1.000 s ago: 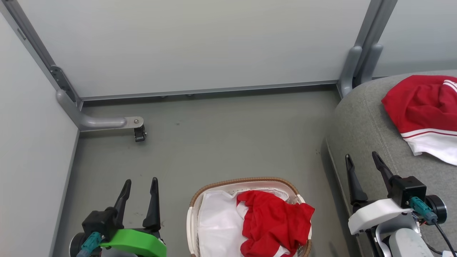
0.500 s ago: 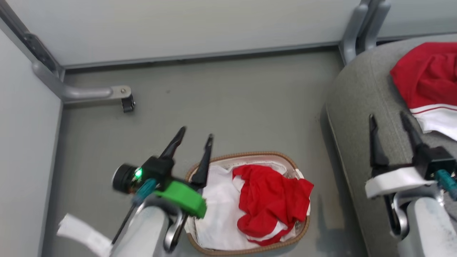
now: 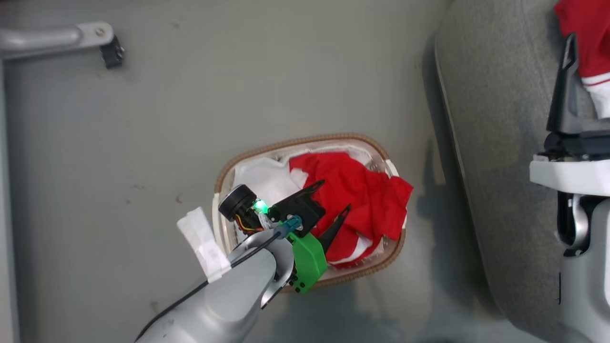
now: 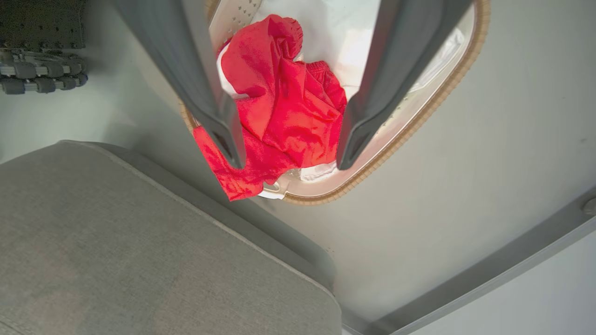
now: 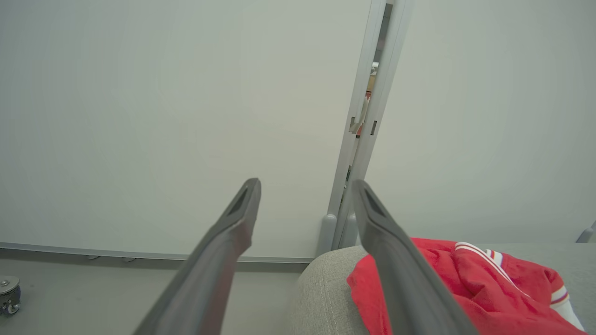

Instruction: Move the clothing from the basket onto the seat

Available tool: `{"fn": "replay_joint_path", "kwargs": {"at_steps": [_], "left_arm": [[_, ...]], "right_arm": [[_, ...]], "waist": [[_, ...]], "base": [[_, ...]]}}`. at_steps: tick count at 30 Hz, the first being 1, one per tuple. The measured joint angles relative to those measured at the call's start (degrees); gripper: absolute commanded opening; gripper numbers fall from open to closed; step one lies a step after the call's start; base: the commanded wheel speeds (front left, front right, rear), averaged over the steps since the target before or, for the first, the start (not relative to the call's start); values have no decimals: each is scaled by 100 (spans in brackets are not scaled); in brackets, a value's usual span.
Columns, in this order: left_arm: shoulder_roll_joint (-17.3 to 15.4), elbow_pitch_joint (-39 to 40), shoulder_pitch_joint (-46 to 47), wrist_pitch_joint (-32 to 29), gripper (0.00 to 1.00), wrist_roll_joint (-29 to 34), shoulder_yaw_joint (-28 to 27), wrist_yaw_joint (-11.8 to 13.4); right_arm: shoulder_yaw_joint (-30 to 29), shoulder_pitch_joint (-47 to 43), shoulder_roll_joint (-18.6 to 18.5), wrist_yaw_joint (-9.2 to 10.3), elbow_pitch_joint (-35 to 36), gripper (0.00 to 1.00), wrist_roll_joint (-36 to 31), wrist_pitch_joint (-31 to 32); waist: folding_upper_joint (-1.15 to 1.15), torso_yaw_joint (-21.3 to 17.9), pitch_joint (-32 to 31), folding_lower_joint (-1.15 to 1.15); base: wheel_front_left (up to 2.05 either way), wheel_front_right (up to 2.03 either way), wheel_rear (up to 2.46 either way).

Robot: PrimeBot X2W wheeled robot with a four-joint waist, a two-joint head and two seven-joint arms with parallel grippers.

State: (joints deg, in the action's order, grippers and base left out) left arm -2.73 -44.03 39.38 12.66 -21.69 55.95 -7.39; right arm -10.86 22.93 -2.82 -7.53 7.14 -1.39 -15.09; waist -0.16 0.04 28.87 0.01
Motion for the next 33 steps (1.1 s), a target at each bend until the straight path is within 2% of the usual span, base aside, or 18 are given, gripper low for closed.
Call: {"fn": "replay_joint_path", "kwargs": {"at_steps": [7, 14, 27, 28, 29, 30, 31, 33], "left_arm": [[4, -667, 600, 26, 100, -259, 829, 0], [9, -1183, 913, 52, 100, -400, 1392, 0], [4, -2000, 1424, 103, 100, -590, 1597, 0], [2, -2006, 1424, 112, 93, -602, 1607, 1], [2, -2003, 1424, 133, 48, -631, 1618, 1], [3, -1994, 1426, 138, 28, -658, 1629, 1], [2, -1976, 1428, 152, 3, -677, 1639, 1], [2, -1927, 1432, 159, 0, -697, 1657, 1]], "right_arm": [[-43, 258, -5, 0, 376, 100, 299, 0], [109, 469, -5, 0, 465, 100, 617, 0], [274, 739, -4, 0, 715, 100, 844, 0], [287, 740, -4, 0, 723, 100, 848, 0], [303, 741, -3, 0, 725, 100, 849, 0], [319, 742, -3, 0, 725, 100, 854, 0], [327, 743, -3, 0, 723, 100, 857, 0], [334, 752, -3, 0, 706, 100, 857, 0]], "waist": [[0, -271, 899, 0], [0, -594, 1680, 1], [0, -1154, 2682, 0], [0, -1182, 2725, 0], [0, -1214, 2773, 0], [0, -1244, 2814, 0], [0, -1269, 2849, 0], [0, -1298, 2889, 0]], "base": [[0, 0, 0], [0, 0, 0], [0, 0, 0], [0, 0, 0], [0, 0, 0], [0, 0, 0], [0, 0, 0], [0, 0, 0]]}}
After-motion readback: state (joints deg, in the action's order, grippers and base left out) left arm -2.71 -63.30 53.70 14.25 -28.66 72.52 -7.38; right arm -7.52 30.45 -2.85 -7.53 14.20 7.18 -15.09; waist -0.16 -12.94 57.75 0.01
